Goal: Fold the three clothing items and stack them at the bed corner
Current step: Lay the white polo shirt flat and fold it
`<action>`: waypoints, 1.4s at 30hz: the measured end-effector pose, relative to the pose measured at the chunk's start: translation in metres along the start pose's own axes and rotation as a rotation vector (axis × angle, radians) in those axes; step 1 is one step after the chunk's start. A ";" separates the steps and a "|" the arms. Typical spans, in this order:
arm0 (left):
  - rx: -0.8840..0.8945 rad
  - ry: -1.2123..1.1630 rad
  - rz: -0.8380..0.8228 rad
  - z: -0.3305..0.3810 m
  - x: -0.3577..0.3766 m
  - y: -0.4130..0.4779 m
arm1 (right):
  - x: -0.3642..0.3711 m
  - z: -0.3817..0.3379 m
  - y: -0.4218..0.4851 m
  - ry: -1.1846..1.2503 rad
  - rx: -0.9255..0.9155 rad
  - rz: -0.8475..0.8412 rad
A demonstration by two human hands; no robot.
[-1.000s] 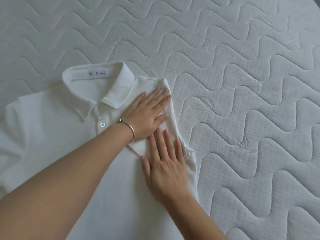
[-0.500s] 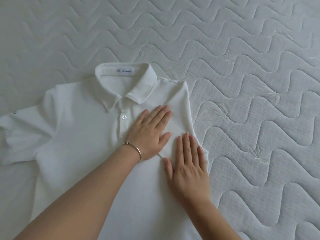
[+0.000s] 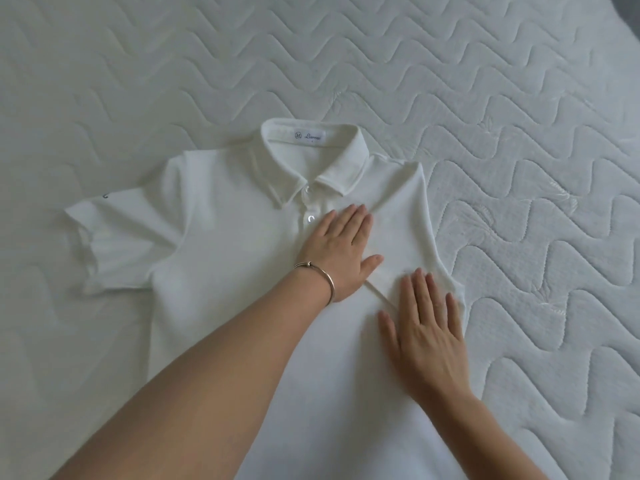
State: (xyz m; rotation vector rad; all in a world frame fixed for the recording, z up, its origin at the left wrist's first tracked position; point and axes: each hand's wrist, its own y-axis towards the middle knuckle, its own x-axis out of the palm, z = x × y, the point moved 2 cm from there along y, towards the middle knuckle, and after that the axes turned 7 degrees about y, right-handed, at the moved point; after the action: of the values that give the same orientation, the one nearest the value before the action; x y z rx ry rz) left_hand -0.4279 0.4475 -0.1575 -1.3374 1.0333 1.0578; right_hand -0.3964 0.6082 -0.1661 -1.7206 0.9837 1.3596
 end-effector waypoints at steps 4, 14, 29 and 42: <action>-0.050 -0.135 0.220 -0.056 -0.006 -0.062 | -0.010 -0.069 -0.008 0.081 -0.064 0.112; -0.577 -0.437 0.252 -0.286 0.015 -0.138 | 0.030 -0.287 0.010 0.228 -0.329 0.084; -0.460 -0.902 0.251 -0.285 -0.024 -0.129 | 0.024 -0.346 0.022 0.396 -0.011 -0.020; -0.658 -0.801 -0.039 -0.260 -0.026 -0.050 | 0.001 -0.280 0.054 1.374 0.606 -0.039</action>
State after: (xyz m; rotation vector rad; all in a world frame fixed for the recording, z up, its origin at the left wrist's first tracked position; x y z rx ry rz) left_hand -0.3774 0.1896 -0.1172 -1.2191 0.0478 1.7883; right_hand -0.3241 0.3357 -0.1201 -2.0061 1.7652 -0.3951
